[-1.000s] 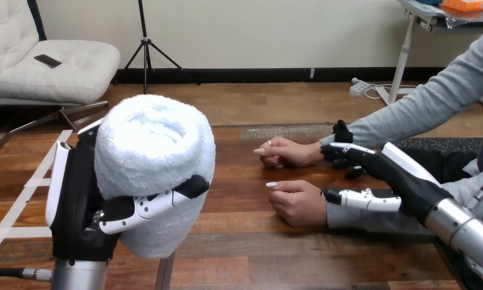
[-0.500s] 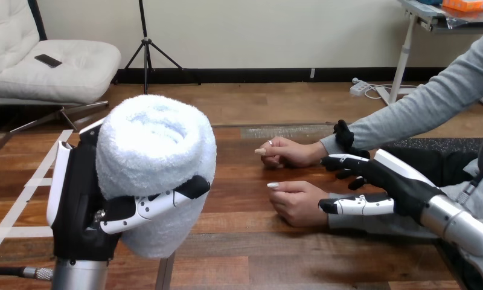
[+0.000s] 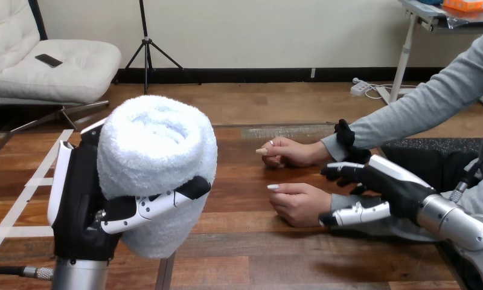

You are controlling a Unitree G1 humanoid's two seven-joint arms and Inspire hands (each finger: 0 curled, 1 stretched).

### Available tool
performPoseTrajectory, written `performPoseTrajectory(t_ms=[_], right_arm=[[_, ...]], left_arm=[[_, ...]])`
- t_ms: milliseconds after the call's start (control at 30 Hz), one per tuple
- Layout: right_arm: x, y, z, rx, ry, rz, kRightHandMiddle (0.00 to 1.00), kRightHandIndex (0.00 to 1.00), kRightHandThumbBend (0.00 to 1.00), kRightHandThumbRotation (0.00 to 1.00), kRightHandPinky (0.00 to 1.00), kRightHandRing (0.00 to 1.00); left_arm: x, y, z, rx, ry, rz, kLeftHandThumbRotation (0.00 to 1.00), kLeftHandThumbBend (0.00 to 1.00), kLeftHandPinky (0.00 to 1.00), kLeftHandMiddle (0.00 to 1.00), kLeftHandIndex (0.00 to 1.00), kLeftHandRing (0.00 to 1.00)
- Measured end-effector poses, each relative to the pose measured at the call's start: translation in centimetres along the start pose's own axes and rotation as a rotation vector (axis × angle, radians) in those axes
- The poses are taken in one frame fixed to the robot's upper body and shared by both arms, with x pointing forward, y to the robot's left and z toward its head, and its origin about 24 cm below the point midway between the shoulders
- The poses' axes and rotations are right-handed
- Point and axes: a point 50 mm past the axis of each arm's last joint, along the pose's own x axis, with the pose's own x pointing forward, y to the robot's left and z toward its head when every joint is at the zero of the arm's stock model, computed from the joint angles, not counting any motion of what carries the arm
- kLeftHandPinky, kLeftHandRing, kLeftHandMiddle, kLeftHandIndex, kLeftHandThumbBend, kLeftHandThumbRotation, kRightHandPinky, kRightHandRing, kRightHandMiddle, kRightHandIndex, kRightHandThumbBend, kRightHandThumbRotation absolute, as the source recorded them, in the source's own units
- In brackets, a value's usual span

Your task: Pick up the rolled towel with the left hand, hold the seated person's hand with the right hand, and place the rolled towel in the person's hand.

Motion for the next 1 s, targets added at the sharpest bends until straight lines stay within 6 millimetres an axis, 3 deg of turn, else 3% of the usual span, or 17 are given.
performPoseTrajectory(t_ms=[500,1000], right_arm=[[0.8,-0.3,0.2,-0.061,0.065,0.032,0.87,0.86,1.0,0.27,0.73,0.83],[1.5,-0.5,0.9,-0.131,0.081,0.048,0.84,0.83,1.0,0.2,0.69,0.8]], left_arm=[[0.0,0.1,-0.1,0.002,0.01,0.005,0.0,0.61,0.2,0.31,0.37,0.25],[0.0,0.2,-0.1,0.003,0.011,0.004,0.0,0.6,0.2,0.31,0.37,0.25]])
